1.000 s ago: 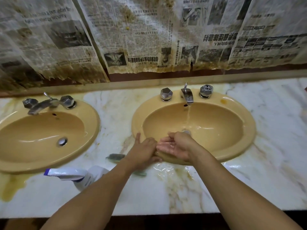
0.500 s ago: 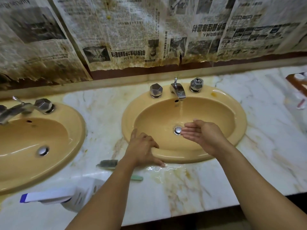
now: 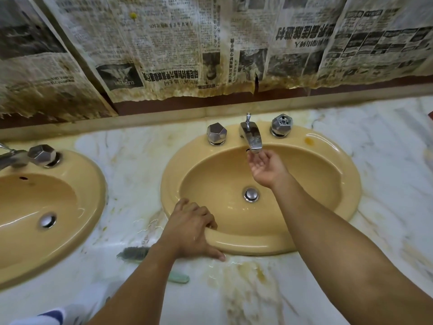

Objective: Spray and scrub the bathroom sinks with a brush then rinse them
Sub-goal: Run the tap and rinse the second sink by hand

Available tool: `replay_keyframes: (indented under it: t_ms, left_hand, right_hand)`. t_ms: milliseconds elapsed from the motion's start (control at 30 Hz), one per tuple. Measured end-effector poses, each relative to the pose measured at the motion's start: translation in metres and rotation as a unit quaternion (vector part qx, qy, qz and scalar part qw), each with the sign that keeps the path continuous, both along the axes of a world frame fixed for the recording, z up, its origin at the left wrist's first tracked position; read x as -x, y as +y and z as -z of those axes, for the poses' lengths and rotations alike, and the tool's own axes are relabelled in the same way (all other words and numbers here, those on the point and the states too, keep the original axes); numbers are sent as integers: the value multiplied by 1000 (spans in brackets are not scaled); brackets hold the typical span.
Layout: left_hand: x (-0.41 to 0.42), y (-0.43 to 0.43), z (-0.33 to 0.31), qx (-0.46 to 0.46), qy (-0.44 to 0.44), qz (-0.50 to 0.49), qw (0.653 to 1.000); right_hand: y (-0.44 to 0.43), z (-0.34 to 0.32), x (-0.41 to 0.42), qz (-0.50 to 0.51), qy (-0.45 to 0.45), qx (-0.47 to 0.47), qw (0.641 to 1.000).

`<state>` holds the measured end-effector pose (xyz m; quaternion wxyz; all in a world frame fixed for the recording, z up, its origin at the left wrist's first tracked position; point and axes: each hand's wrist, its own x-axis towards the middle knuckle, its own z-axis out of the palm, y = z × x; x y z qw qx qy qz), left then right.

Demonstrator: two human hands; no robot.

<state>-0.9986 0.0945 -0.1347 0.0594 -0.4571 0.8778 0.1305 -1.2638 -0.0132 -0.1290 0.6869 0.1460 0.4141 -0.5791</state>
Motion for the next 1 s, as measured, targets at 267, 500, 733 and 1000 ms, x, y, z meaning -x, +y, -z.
replay_keyframes:
  t_ms: [267, 500, 733, 1000]
  left_hand:
    - [3, -1, -1, 5, -40, 27, 999]
    - [0, 6, 0, 37, -19, 36, 998]
    - [14, 24, 11, 64, 19, 81, 994]
    - [28, 26, 16, 67, 29, 105, 992]
  right_hand:
    - [19, -11, -2, -43, -11, 22, 999]
    - [80, -63, -38, -190, 78, 18, 979]
    - [135, -95, -67, -351, 252, 38, 901]
    - [171, -113, -18, -335, 419, 68, 841]
